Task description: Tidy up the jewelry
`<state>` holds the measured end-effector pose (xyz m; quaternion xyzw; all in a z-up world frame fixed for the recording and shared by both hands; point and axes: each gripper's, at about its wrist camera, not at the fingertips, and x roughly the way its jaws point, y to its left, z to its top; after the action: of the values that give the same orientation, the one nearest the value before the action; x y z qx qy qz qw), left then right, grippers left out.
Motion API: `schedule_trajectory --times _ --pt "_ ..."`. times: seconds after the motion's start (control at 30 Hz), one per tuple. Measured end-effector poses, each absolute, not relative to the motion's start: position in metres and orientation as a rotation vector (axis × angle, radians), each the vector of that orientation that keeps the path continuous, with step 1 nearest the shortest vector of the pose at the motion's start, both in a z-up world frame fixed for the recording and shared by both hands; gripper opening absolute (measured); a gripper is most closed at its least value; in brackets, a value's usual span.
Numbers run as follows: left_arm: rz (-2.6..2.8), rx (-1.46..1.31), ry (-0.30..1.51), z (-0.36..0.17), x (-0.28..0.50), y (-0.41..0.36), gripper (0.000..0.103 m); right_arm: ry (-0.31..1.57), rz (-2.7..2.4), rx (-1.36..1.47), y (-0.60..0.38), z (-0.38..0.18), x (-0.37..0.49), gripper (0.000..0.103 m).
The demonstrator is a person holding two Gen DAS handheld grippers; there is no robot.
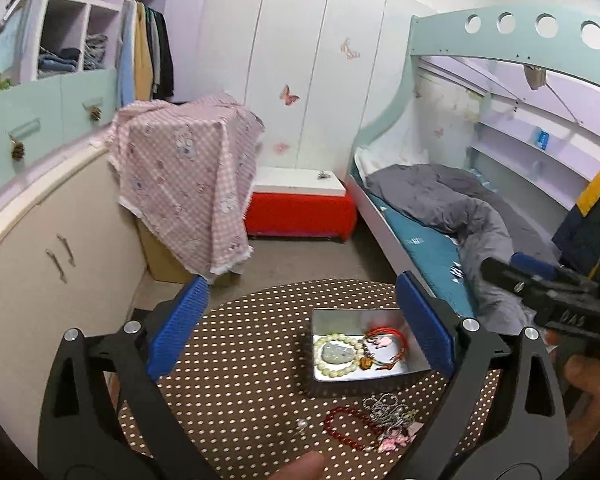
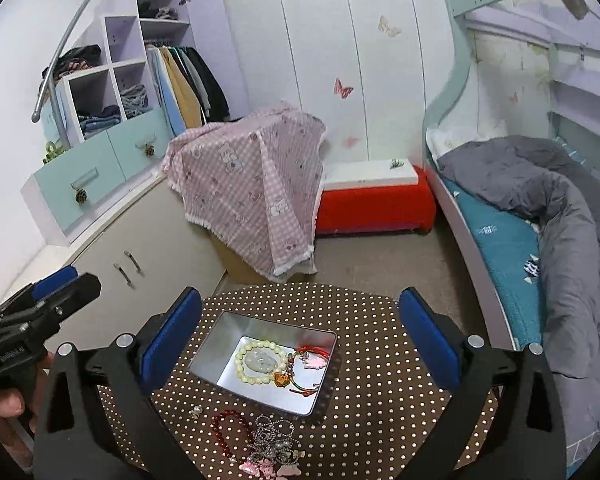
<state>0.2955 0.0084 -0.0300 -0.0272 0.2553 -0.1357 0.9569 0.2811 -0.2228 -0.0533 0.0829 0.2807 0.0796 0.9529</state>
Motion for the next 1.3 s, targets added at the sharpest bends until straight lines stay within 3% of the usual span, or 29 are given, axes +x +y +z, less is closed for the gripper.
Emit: schedule_trajectory --times 0.4,1.3 --pt "-0.2 -0.048 0.487 -0.032 0.255 0.025 0.094 0.515 0.139 0.134 -0.219 -0.04 0.24 0.095" --pt "-0.166 0.075 0.658 -0.121 0.238 0.015 0.093 0.646 0.197 0.131 -0.206 -0.103 0.207 0.095"
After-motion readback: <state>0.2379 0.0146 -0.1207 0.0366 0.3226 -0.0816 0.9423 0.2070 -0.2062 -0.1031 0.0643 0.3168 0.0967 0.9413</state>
